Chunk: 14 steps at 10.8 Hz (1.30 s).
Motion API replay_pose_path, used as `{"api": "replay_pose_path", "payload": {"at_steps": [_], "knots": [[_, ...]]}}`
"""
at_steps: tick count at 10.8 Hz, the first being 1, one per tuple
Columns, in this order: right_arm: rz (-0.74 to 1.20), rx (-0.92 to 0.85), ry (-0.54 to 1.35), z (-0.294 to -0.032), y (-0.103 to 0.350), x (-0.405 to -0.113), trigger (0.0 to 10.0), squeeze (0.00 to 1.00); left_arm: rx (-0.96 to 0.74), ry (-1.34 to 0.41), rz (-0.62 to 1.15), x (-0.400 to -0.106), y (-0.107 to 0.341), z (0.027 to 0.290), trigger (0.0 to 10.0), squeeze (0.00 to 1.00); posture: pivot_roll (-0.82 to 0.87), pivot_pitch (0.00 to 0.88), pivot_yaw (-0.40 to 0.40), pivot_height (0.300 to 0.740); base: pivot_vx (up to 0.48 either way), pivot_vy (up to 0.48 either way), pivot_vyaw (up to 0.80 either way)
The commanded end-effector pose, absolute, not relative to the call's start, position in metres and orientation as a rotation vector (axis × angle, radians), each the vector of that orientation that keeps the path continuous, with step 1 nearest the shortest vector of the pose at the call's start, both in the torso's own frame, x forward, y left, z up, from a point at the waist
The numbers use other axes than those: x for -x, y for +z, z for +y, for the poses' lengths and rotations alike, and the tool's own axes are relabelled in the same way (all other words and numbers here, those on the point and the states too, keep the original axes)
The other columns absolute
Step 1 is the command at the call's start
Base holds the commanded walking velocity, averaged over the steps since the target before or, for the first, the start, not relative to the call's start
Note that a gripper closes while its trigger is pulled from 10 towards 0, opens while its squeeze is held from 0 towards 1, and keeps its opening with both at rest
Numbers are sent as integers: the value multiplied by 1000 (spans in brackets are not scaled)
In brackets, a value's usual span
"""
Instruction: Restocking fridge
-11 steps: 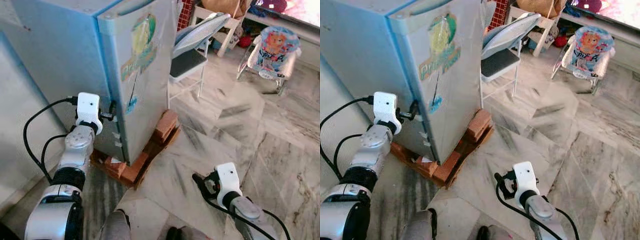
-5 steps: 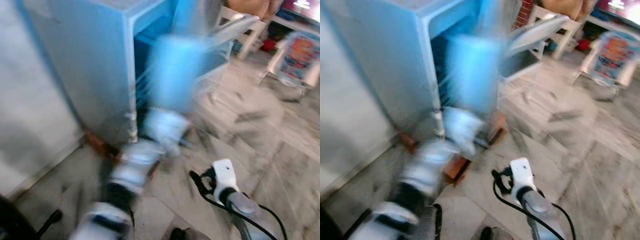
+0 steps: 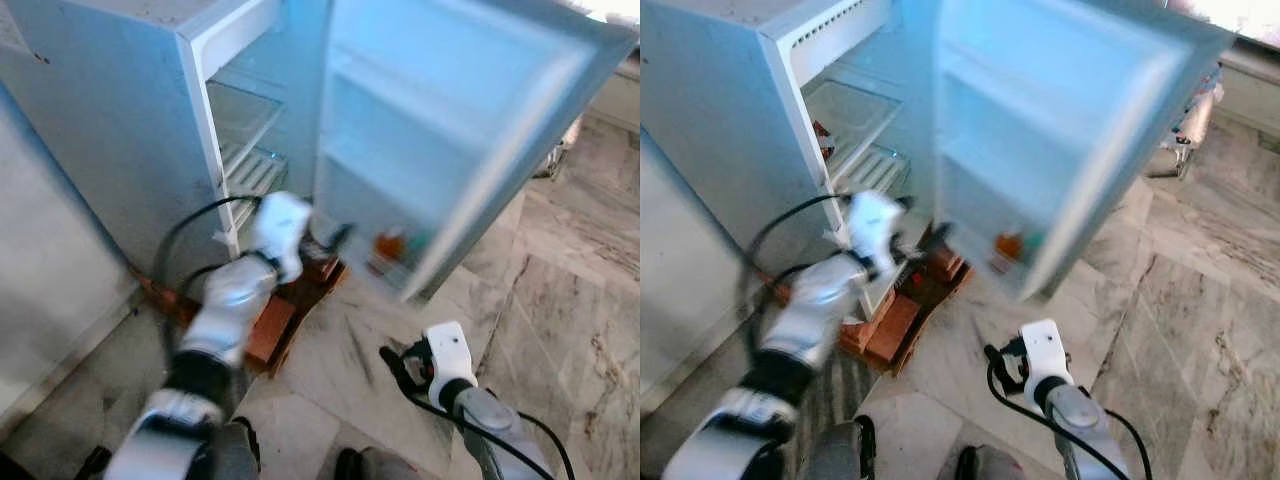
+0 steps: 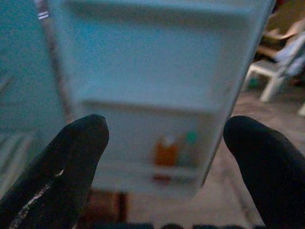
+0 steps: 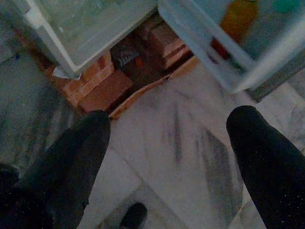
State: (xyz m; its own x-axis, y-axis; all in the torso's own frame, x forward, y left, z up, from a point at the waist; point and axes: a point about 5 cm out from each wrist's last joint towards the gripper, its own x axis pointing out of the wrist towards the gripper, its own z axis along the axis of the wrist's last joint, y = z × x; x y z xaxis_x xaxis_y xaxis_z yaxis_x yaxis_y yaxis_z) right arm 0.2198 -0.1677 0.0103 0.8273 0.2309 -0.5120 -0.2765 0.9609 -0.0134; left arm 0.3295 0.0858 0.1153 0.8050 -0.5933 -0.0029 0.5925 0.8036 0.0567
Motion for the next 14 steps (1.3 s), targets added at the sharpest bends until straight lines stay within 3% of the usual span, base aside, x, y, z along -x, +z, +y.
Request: {"api": "replay_pose_path", "payload": {"at_steps": [1, 3, 7, 9, 14], "knots": [[502, 101, 244, -172, 14, -221, 10000, 0, -64, -612, -29, -328, 116, 92, 10000, 0, 104, 123, -79, 740, 0, 0, 0], [371, 91, 180, -175, 34, -239, 10000, 0, -99, -480, -8, -311, 110, 129, 10000, 0, 143, 136, -72, 740, 0, -309, -291], [306, 82, 173, -165, 47, -257, 10000, 0, -96, -340, 66, -277, 91, 168, 10000, 0, 116, 123, -83, 740, 60, -377, -530], [211, 45, 111, -168, 61, -268, 10000, 0, -111, -264, 91, -263, 88, 188, 10000, 0, 112, 92, -99, 740, 146, -360, 0], [4, 71, 39, -173, 97, -289, 10000, 0, -205, -247, 20, -285, 107, 171, 10000, 0, 112, 83, -67, 740, 399, -261, -93]]}}
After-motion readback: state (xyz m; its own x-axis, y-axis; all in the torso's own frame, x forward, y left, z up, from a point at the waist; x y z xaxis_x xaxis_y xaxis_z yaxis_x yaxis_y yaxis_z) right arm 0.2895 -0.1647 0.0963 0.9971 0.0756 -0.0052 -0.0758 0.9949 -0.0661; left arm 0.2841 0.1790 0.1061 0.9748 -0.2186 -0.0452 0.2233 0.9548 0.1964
